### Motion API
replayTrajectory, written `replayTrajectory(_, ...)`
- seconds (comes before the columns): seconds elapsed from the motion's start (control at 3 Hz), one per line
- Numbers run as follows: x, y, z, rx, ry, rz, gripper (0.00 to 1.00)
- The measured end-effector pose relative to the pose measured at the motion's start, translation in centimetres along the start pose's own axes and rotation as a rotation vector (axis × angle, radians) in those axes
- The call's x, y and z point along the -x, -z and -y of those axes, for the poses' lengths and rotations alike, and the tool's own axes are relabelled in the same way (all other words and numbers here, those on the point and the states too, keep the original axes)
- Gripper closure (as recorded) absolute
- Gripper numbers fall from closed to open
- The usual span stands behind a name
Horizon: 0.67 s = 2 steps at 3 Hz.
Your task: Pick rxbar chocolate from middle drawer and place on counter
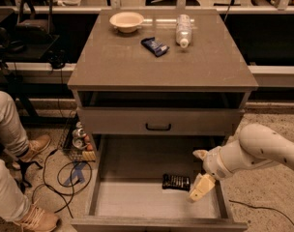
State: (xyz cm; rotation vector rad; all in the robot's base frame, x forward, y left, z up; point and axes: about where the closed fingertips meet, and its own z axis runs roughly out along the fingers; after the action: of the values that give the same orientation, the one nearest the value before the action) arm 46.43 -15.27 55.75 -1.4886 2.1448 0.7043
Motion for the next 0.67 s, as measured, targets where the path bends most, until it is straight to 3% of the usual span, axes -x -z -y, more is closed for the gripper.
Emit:
replayTrajectory(0.33,0.0,0.0,0.0,0.000,0.000,0.000,0.00)
replayTrajectory(0.67,-1.3,-1.1,1.6,-0.044,0.009,-0.008,0.00)
